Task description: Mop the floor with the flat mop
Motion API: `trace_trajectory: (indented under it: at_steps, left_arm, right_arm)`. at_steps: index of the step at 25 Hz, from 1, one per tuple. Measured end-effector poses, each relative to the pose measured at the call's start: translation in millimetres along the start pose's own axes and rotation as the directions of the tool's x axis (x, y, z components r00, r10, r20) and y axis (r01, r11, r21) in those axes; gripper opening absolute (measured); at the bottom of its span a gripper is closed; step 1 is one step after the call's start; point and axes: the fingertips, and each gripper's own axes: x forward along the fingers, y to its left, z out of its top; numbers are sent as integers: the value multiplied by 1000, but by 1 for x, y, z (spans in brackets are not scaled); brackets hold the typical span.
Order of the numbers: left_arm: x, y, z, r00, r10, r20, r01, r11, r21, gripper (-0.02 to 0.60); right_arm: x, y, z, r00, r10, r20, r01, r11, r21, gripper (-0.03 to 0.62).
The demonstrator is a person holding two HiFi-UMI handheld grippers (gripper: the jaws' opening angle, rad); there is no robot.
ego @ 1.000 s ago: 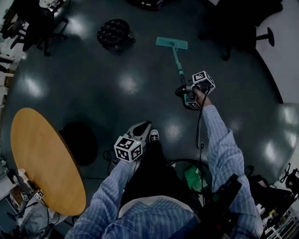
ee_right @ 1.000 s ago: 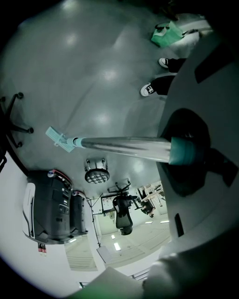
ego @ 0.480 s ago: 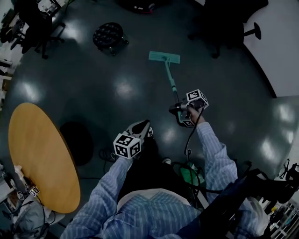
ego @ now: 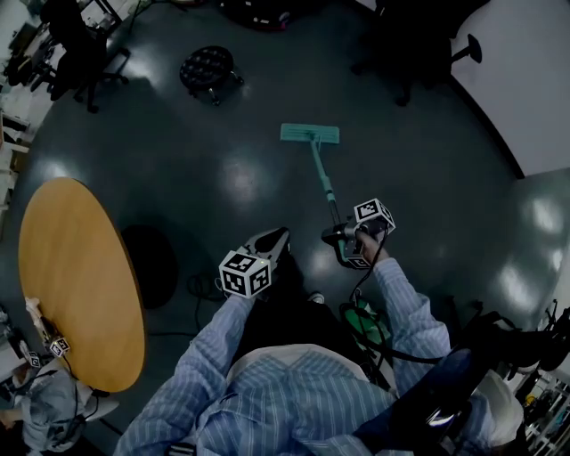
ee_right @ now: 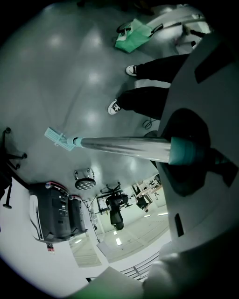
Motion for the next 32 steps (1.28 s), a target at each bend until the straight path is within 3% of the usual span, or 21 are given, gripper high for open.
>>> trace_trajectory:
  at_steps: [7,24,32]
  left_arm:
    - [-30,-44,-39,998,38,42,-39,999,14,14]
    - [-101,-144,-141,996,31,81,-37,997,74,14]
    - [-129,-169,-184,996,37,82,-43,996,77,14]
  right_arm:
    - [-12,-62,-85,1000,-7,-21,7,1000,6,17]
    - [-40,-233,-277,992,-82,-94,79,996,-36,17]
    - [-73,-288,-334,984,-126,-125,119,991,-55,17]
